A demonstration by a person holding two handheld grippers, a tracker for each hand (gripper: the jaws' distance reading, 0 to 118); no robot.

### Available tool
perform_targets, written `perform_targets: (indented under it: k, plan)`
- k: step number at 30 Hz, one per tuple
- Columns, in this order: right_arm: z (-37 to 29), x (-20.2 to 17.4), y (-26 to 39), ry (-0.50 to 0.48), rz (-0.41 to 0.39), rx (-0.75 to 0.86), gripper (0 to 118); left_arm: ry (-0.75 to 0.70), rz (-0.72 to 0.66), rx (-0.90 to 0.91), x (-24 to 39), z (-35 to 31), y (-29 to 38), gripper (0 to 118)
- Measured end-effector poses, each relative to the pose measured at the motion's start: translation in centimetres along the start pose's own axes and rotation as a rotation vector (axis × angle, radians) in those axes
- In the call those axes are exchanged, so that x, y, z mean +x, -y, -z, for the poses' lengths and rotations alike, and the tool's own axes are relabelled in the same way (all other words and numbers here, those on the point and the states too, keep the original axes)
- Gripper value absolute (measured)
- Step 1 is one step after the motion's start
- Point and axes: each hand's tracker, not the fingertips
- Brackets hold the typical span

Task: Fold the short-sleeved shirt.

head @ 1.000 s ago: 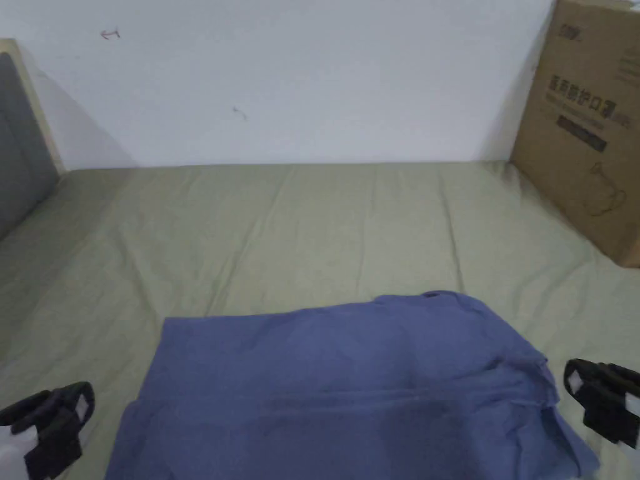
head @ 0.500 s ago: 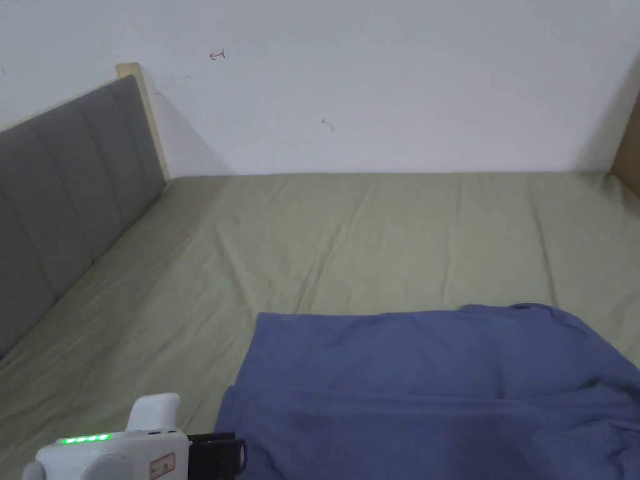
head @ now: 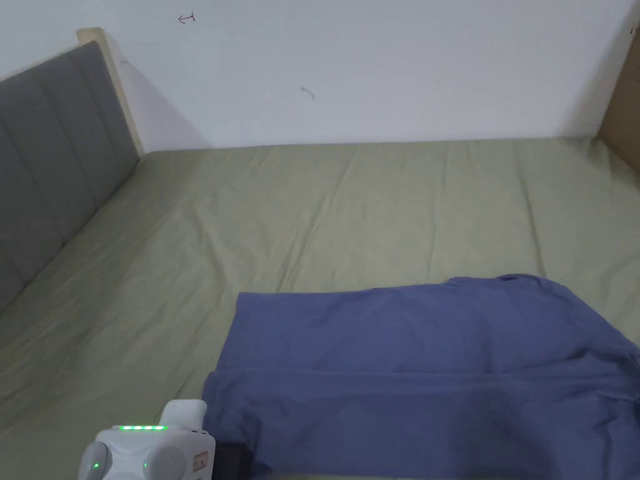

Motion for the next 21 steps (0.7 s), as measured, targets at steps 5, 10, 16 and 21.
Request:
perform_targets:
  k: [5, 10, 16, 21]
  plan:
    - [0.3, 2.1, 0.7, 0.019, 0.043, 0.017, 0, 0.042, 0.072, 0.136, 0.8, -4.3, -0.3, 3]
    - [2.6, 6.0, -1.6, 0.067, 0.082, 0.025, 0, -0.008, 0.232, 0.135, 2.7, -6.3, -0.9, 3]
    - [13.0, 14.5, -4.4, -0.005, 0.321, -0.319, 105, 0.036, 0.162, 0.174, 2.1, -8.8, -2.1, 3]
    - [18.7, 17.0, -3.1, 0.056, 0.318, -0.483, 113, 0.027, 0.158, 0.165, 2.8, -9.2, -2.2, 3]
